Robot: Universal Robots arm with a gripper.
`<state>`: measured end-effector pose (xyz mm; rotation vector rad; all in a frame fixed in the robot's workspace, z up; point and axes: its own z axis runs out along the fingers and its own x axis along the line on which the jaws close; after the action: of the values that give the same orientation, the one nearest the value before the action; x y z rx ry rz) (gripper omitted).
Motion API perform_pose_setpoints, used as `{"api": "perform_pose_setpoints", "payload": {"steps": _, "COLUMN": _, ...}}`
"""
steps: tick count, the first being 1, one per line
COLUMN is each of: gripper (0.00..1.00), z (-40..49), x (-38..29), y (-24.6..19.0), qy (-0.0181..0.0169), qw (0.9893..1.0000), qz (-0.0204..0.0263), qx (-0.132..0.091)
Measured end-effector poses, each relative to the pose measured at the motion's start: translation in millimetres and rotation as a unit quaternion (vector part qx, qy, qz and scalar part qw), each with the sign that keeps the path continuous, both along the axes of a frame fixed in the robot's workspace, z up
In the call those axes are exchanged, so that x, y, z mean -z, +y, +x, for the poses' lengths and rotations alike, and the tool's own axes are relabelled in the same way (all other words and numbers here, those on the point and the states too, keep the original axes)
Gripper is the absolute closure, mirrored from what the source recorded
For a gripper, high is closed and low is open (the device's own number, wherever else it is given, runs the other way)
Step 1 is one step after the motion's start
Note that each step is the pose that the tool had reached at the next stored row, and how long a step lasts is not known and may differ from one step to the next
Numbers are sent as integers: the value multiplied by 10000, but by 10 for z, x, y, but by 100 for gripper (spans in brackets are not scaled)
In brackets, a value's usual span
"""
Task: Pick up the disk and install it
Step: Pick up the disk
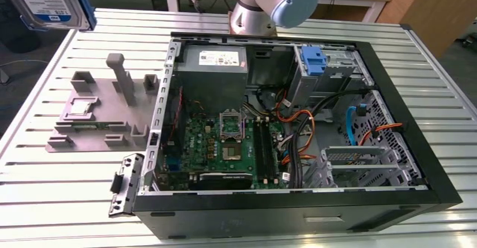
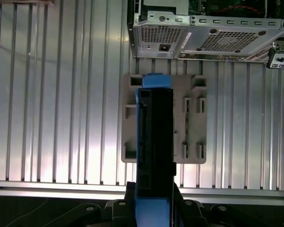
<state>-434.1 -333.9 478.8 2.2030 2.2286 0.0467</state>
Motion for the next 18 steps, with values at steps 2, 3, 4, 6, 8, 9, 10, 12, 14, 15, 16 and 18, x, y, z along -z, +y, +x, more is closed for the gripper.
{"api": "perform_pose_setpoints", "payload": {"steps": 2, "gripper": 63, "z": 0, "x": 0, "y": -25, "qy": 0, "qw": 10000, "qz": 0, "qx": 0}}
{"api": "perform_pose_setpoints", "payload": {"steps": 3, "gripper": 63, "z": 0, "x": -1, "y": -37, "qy": 1, "qw": 10000, "qz": 0, "qx": 0}}
{"api": "perform_pose_setpoints", "payload": {"steps": 4, "gripper": 63, "z": 0, "x": -1, "y": -51, "qy": 1, "qw": 10000, "qz": 0, "qx": 0}}
{"api": "perform_pose_setpoints", "payload": {"steps": 6, "gripper": 63, "z": 0, "x": -1, "y": -80, "qy": 1, "qw": 10000, "qz": 0, "qx": 0}}
{"api": "perform_pose_setpoints", "payload": {"steps": 8, "gripper": 63, "z": 0, "x": -1, "y": -108, "qy": 1, "qw": 10000, "qz": 0, "qx": 0}}
{"api": "perform_pose_setpoints", "payload": {"steps": 9, "gripper": 63, "z": 0, "x": 0, "y": -123, "qy": 0, "qw": 10000, "qz": 0, "qx": 1}}
{"api": "perform_pose_setpoints", "payload": {"steps": 10, "gripper": 63, "z": 0, "x": 0, "y": -138, "qy": 0, "qw": 10000, "qz": 0, "qx": 0}}
{"api": "perform_pose_setpoints", "payload": {"steps": 12, "gripper": 63, "z": 0, "x": -1, "y": -164, "qy": 1, "qw": 10000, "qz": 0, "qx": 0}}
{"api": "perform_pose_setpoints", "payload": {"steps": 14, "gripper": 63, "z": 0, "x": 0, "y": -191, "qy": 0, "qw": 10000, "qz": 0, "qx": 0}}
{"api": "perform_pose_setpoints", "payload": {"steps": 15, "gripper": 63, "z": 0, "x": -1, "y": -204, "qy": 1, "qw": 10000, "qz": 0, "qx": 0}}
{"api": "perform_pose_setpoints", "payload": {"steps": 16, "gripper": 63, "z": 0, "x": 0, "y": -219, "qy": 0, "qw": 10000, "qz": 0, "qx": 0}}
{"api": "perform_pose_setpoints", "payload": {"steps": 18, "gripper": 63, "z": 0, "x": -1, "y": -247, "qy": 1, "qw": 10000, "qz": 0, "qx": 0}}
